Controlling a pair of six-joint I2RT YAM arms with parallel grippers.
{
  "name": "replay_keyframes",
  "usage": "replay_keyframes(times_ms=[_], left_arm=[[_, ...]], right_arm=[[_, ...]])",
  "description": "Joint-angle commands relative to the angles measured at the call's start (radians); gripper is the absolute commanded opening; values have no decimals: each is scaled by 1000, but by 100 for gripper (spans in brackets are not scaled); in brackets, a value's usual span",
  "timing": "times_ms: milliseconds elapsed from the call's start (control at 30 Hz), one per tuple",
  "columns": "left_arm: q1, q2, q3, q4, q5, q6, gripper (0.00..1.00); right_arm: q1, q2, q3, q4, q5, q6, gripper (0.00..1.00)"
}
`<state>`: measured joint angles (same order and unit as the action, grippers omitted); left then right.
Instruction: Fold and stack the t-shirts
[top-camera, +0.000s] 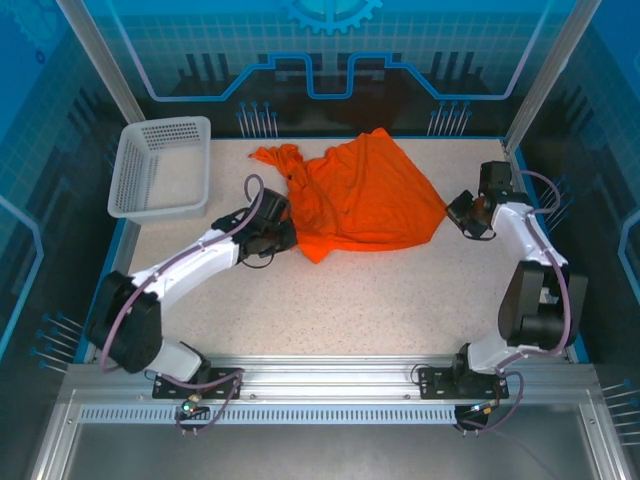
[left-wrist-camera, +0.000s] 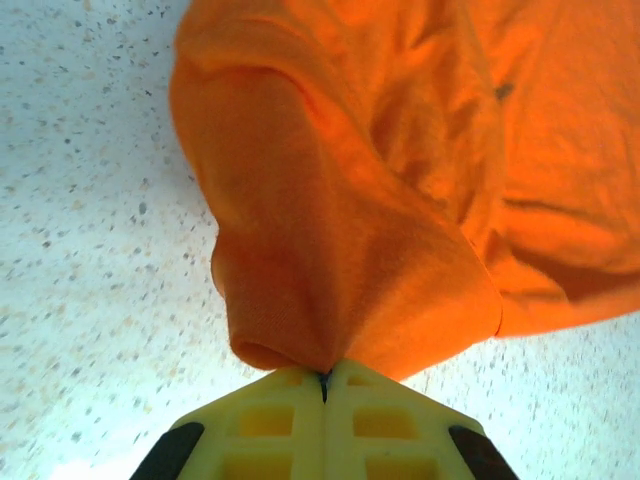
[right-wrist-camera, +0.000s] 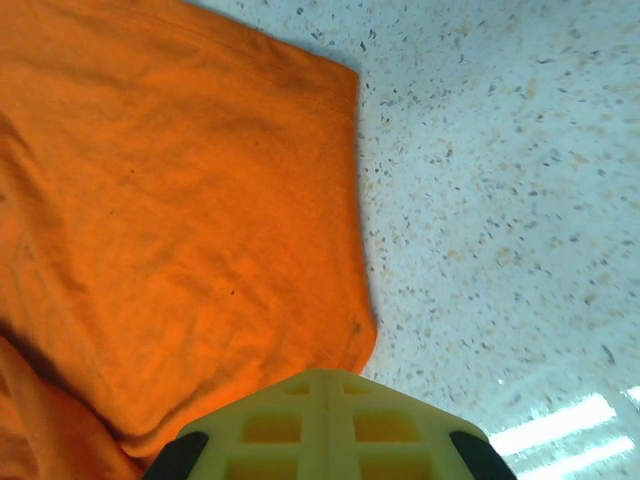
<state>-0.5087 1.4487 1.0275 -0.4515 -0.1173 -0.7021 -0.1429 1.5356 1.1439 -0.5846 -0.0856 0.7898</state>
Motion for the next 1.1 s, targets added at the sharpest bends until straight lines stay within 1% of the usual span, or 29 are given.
replay_keyframes(times_ms=[0,33,67,100,133,200,267,300,367,433,500,600,733,900,933,1000,1067], left_arm=[[-14,-80,-85,-155,-68,41,8],[-17,-107,-106,-171,-74,42,11],[-19,-141,-131,-191,-80,42,20],[-20,-174,-157,-210,-86,40,34],[-20,-201,-177,-225,-92,34,41],[-13,-258,-232,-240,-118,9,61],[18,-300,-280,-227,-88,-16,67],[37,-319,-304,-217,-54,-35,68],[72,-352,-354,-181,27,-68,69],[103,-379,-406,-134,123,-125,69],[115,-407,-467,-46,209,-205,67],[119,-396,-521,77,251,-290,65],[144,-307,-501,119,246,-299,61],[148,-175,-484,235,276,-312,53],[148,-148,-475,250,283,-311,51],[148,-93,-459,276,301,-305,45],[147,-62,-452,287,293,-295,37]], right_arm=[[38,-58,-40,-49,24,22,0],[52,-66,-46,-54,27,17,0],[75,-72,-53,-58,31,8,0],[95,-74,-56,-63,43,1,0],[113,-73,-59,-71,62,-11,1],[145,-65,-66,-80,86,-26,10],[154,-51,-76,-83,93,-36,19],[154,-44,-80,-86,95,-40,26],[154,-25,-82,-91,98,-58,41],[154,-1,-69,-106,104,-87,45],[154,26,-59,-113,115,-109,48],[149,72,-35,-112,122,-128,49],[139,143,10,-109,128,-130,48],[123,220,65,-101,176,-140,48],[120,237,76,-97,170,-144,47],[118,274,106,-97,151,-157,47],[121,300,125,-87,127,-167,46]])
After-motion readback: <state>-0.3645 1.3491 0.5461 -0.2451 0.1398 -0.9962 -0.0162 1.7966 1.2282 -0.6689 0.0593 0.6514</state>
